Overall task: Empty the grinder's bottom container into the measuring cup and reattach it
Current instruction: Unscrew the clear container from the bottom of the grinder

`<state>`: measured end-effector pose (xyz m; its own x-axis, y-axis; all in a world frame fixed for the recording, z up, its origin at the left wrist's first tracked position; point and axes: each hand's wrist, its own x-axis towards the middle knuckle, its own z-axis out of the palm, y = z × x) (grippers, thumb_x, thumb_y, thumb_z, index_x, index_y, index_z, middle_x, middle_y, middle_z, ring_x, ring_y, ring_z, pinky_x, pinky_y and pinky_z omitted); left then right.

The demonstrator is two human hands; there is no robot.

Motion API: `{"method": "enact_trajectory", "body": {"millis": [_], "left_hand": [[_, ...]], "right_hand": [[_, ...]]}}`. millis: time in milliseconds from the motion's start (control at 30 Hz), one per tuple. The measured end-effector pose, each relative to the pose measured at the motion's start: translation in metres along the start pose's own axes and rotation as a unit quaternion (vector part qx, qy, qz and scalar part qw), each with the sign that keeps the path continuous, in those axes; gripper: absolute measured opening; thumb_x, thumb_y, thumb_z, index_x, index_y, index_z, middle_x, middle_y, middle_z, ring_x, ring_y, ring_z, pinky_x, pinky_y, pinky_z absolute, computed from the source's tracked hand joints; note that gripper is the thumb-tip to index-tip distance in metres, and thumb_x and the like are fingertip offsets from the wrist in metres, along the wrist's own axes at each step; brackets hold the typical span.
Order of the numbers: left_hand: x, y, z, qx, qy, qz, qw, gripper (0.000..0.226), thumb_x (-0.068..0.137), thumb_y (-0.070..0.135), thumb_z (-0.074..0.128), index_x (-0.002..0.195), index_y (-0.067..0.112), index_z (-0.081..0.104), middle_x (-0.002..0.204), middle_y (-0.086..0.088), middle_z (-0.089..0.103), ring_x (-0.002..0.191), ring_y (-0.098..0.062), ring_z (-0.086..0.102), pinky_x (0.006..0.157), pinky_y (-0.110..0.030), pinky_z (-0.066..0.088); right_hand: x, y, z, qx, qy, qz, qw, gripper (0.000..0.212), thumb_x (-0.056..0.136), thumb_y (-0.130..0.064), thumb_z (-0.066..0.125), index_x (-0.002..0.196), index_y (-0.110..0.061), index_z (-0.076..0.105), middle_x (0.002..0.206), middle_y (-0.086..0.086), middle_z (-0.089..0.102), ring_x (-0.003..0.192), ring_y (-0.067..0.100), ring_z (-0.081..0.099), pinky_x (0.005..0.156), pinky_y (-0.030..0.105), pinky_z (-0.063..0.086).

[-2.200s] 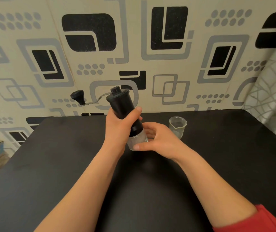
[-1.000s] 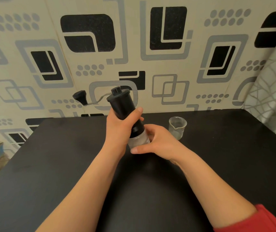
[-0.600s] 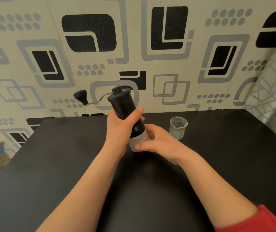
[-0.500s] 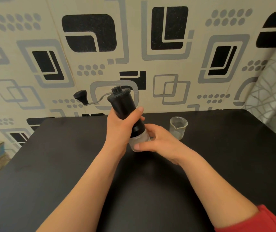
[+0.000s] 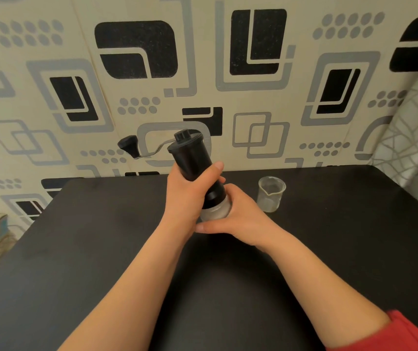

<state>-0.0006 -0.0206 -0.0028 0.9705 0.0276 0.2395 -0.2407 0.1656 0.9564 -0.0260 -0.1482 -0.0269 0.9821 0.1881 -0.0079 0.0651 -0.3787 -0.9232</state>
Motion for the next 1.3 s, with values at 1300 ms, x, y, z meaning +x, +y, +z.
{"method": "enact_trajectory", "body": {"millis": [1300], "left_hand": [[0.0011, 0.0050, -0.0011, -0.039, 0.010, -0.005, 0.999, 0.052, 0.074, 0.028, 0.078, 0.112, 0.000, 0.056, 0.078, -0.007, 0.070, 0.079, -0.024, 0.073, 0.075, -0.038, 0.059]], "right_hand": [[-0.0005, -0.0036, -0.0001, -0.021, 0.014, -0.020, 0.999, 0.067, 0.059, -0.041, 0.091, 0.112, -0.033, 0.052, 0.111, -0.008, 0.065, 0.100, 0.008, 0.064, 0.085, 0.030, 0.054]]}}
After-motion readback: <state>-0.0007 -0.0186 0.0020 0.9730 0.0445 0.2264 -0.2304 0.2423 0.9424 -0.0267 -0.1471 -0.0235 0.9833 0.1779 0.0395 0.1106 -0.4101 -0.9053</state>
